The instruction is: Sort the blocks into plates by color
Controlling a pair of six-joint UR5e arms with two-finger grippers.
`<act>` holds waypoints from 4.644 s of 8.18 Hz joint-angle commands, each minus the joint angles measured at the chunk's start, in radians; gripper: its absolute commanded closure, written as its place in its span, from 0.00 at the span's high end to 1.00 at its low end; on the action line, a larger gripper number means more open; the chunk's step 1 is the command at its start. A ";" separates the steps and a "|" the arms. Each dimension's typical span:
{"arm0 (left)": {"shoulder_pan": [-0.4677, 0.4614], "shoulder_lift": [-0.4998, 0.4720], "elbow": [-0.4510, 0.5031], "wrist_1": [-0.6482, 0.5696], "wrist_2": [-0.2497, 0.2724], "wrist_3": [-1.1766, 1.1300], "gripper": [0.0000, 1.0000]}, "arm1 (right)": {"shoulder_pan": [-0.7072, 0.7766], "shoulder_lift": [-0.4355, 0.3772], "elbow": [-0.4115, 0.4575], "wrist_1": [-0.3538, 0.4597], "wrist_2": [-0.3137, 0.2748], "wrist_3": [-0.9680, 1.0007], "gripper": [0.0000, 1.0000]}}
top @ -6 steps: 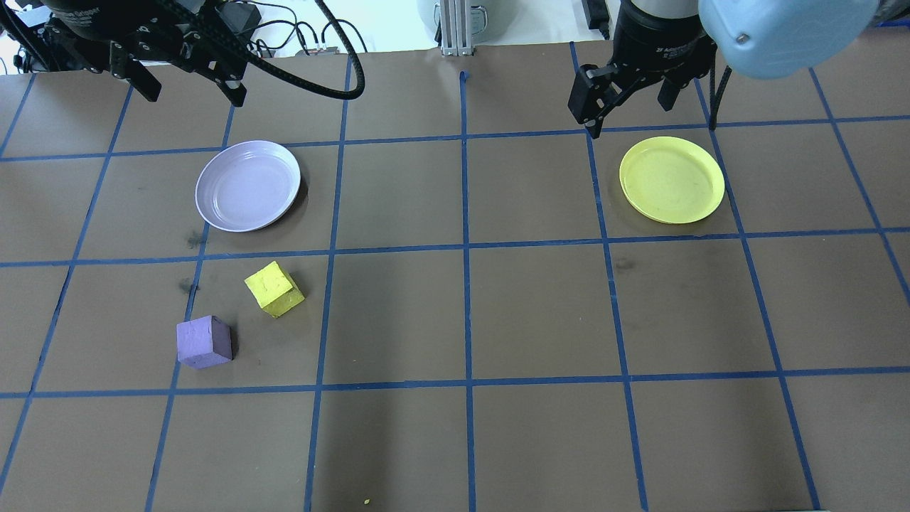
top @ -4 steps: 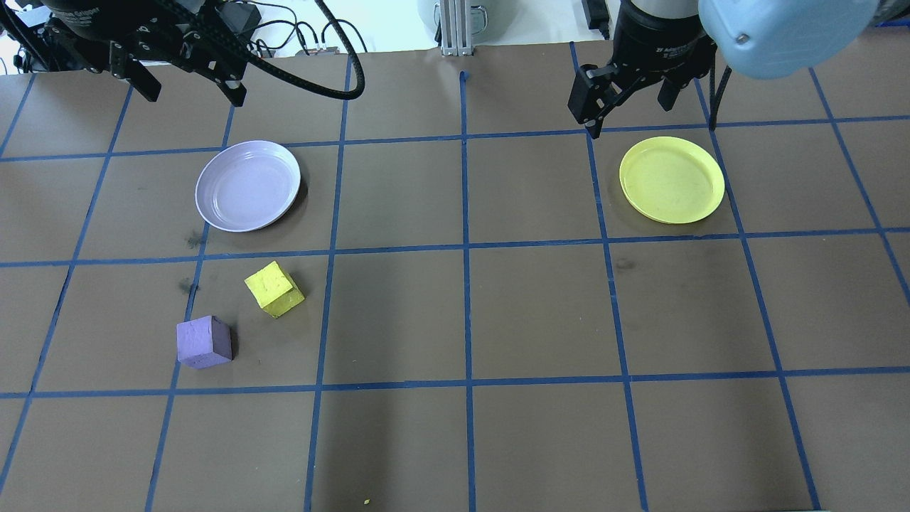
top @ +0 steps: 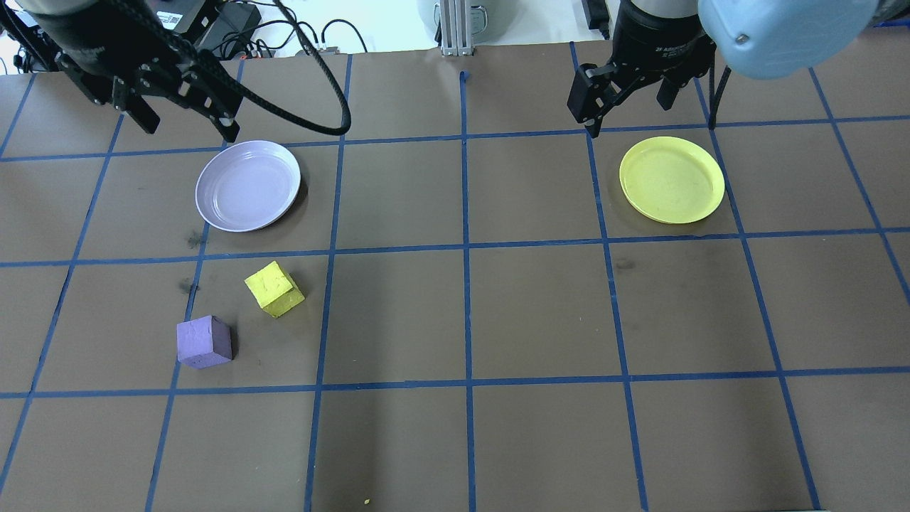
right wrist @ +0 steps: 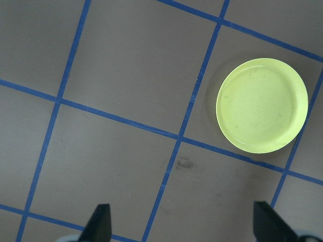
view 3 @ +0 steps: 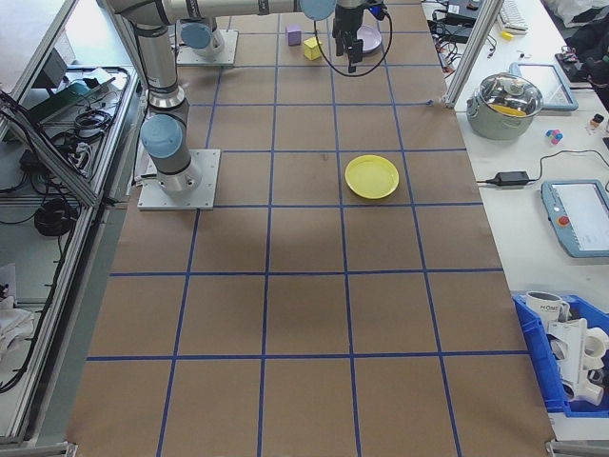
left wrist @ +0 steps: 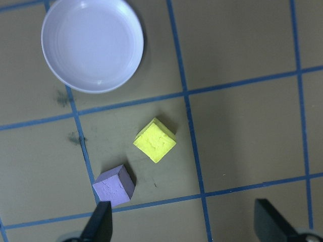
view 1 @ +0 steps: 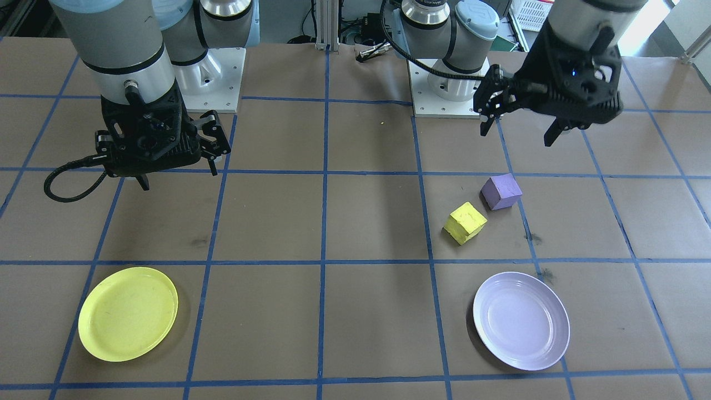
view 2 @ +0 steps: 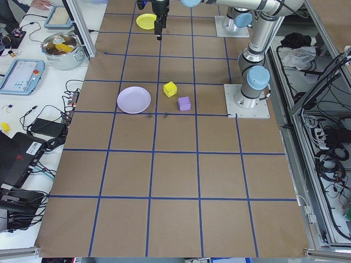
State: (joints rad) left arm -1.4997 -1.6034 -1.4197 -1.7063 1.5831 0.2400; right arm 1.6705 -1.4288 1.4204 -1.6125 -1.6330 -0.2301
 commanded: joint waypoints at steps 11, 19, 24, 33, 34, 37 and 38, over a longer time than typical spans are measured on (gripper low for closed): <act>0.312 -0.098 -0.550 0.317 0.063 -0.100 1.00 | 0.002 0.007 0.005 -0.014 0.004 0.003 1.00; 0.317 -0.174 -0.616 0.384 0.058 -0.085 1.00 | 0.002 0.007 0.006 -0.015 0.007 0.002 1.00; 0.369 -0.217 -0.634 0.414 0.064 -0.007 0.91 | 0.002 0.007 0.008 -0.024 0.005 0.006 1.00; 0.365 -0.155 -0.497 0.305 0.091 0.096 0.00 | 0.002 0.008 0.008 -0.029 0.005 0.003 1.00; 0.357 -0.174 -0.354 0.221 0.084 0.097 0.00 | 0.002 0.008 0.008 -0.030 0.005 0.003 1.00; 0.288 -0.404 0.046 0.086 -0.050 0.094 0.00 | 0.002 0.007 0.008 -0.030 0.005 0.003 1.00; 0.256 -0.482 0.133 0.089 -0.117 0.082 0.00 | 0.002 0.008 0.008 -0.030 0.005 0.003 1.00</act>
State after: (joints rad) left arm -1.1890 -1.9430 -1.4737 -1.5986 1.5702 0.3358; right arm 1.6721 -1.4214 1.4281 -1.6428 -1.6275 -0.2270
